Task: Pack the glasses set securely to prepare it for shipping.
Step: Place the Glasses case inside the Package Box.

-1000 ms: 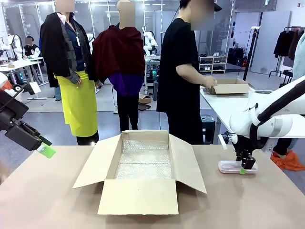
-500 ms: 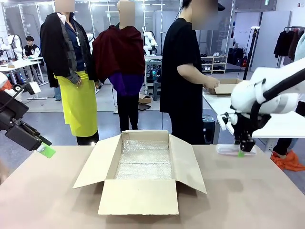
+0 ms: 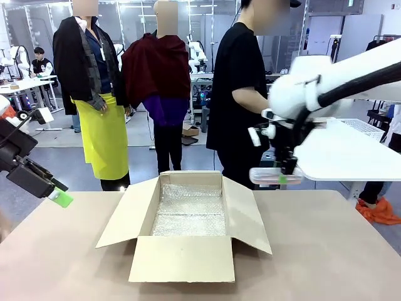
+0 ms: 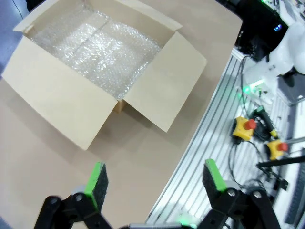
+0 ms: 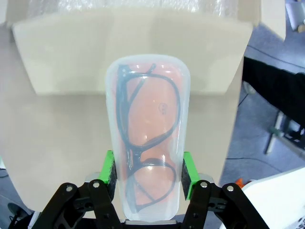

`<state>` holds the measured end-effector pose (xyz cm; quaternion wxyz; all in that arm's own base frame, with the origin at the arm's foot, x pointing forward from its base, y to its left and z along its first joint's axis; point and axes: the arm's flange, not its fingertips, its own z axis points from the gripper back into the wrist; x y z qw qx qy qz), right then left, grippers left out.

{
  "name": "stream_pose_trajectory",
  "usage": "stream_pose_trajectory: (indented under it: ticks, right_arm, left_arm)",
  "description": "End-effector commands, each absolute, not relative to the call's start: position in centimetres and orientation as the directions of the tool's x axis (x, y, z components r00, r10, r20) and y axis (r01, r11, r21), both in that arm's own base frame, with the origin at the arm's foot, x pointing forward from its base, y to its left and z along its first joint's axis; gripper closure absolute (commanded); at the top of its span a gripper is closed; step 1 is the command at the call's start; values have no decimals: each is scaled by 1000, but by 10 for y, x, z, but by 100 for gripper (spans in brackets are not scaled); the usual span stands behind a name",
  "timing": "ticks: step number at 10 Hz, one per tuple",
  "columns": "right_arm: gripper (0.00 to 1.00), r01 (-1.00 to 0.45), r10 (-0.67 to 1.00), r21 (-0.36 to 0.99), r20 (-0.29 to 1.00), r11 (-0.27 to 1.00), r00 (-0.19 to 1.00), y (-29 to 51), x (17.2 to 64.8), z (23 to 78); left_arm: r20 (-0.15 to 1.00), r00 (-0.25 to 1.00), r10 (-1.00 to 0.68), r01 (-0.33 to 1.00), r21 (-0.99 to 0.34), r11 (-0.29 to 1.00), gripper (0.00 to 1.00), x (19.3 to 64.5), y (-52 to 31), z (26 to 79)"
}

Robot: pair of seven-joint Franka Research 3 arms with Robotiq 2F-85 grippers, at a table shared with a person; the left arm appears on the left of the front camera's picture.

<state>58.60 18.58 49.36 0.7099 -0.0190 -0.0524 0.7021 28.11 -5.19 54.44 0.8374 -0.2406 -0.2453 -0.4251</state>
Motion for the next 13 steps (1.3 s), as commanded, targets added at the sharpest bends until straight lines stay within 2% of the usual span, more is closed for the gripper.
stream_pose_trajectory:
  ticks: [1, 5, 8, 12, 13]
  right_arm:
    - [66, -996, 1000, -85, -7, 2, 3, 254, 618, 504]
    - [66, -995, 1000, -97, 5, -29, -30, 361, 654, 496]
    - [66, -993, 997, -88, 19, -75, -77, 399, 698, 447]
    - [66, -1000, 999, -21, 33, -16, -16, 415, 723, 394]
    - [33, -1000, 999, -12, 31, -9, -9, 415, 723, 387]
  left_arm:
    - [631, 499, -594, 842, -192, 504, 0, 282, -51, 546]
    - [631, 499, -594, 842, -192, 504, 0, 282, -51, 546]
    - [631, 499, -594, 842, -192, 504, 0, 282, -51, 546]
    - [631, 499, -594, 842, -192, 504, 0, 282, -51, 546]
    - [631, 499, -594, 842, -192, 504, 0, 282, -51, 546]
